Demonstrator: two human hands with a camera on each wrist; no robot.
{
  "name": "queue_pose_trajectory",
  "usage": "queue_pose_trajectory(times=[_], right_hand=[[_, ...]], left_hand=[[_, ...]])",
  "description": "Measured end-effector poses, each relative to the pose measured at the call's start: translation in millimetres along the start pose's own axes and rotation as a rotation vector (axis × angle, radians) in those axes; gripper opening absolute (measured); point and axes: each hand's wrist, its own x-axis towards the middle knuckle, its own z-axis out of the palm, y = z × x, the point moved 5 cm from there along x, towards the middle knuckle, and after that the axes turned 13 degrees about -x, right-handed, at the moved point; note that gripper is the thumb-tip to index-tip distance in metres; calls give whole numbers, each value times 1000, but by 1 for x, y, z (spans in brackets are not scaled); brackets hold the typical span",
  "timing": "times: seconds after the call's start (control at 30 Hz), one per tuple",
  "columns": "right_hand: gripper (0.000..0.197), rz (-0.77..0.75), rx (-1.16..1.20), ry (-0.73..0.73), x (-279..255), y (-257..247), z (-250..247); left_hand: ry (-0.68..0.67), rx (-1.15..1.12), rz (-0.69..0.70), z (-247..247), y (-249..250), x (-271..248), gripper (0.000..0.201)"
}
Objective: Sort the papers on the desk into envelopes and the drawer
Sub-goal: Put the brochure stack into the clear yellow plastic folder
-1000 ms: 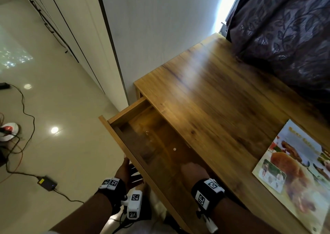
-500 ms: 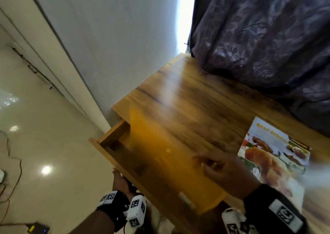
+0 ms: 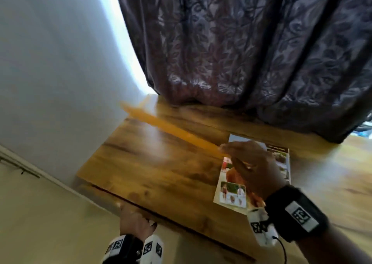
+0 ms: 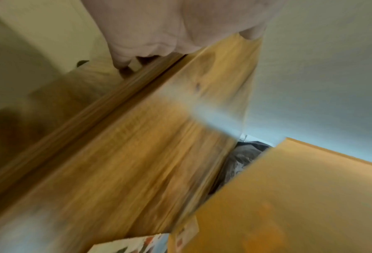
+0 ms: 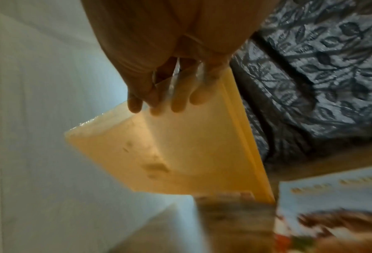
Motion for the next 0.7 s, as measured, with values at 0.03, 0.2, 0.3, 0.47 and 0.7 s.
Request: queue_pose_trajectory(times=[0.03, 0.2, 0.3, 0.47, 0.7], right_hand=[[31, -34, -68, -46, -4, 7, 15], [34, 3, -289, -404, -46, 58, 67], [33, 1, -327, -599, -60, 63, 83], [29, 84, -376, -728, -65, 78, 97], [52, 340, -386, -578, -60, 109, 72]], left_hand=[[2, -27, 13, 6, 0, -4, 51], [-55, -95, 59, 19, -18, -6, 74], [-72, -107, 60, 11, -18, -3, 83], [207, 320, 459, 18, 2, -10, 84], [-531, 1523, 1065, 140, -37, -41, 63]])
